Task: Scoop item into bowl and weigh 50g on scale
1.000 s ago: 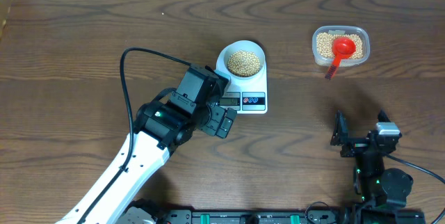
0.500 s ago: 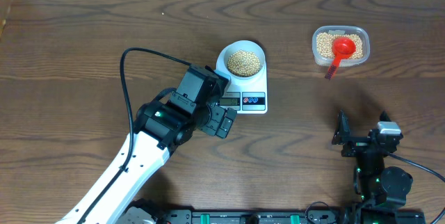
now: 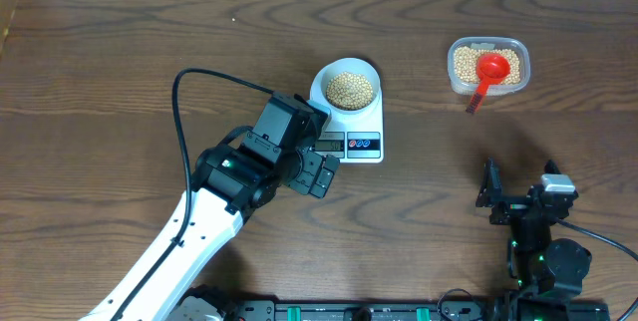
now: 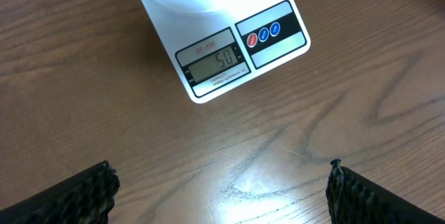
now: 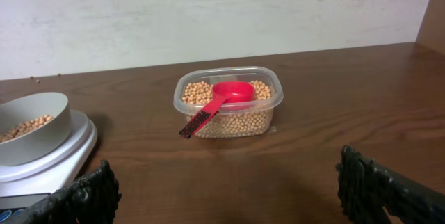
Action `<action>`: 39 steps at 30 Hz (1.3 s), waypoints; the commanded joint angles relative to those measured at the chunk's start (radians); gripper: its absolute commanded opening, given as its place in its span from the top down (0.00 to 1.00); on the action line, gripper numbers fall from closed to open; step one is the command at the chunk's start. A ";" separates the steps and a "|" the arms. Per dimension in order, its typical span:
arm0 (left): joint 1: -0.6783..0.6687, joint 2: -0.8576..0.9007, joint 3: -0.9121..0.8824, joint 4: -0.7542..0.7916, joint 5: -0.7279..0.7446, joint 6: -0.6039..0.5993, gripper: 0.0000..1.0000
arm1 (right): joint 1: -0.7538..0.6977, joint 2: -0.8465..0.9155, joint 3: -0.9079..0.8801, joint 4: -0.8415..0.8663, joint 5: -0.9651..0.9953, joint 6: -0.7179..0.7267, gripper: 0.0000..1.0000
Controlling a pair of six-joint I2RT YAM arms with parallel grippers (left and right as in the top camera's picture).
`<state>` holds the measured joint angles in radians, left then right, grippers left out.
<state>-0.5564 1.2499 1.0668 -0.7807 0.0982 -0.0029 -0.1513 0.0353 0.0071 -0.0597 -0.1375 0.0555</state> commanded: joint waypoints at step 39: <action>0.006 -0.856 -0.804 0.961 -0.223 0.011 0.02 | -0.004 0.002 -0.002 -0.005 0.011 -0.012 0.01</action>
<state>-0.5560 0.4618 0.3218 0.1574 -0.0868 0.0006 -0.1513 0.0383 0.0071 -0.0608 -0.1337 0.0551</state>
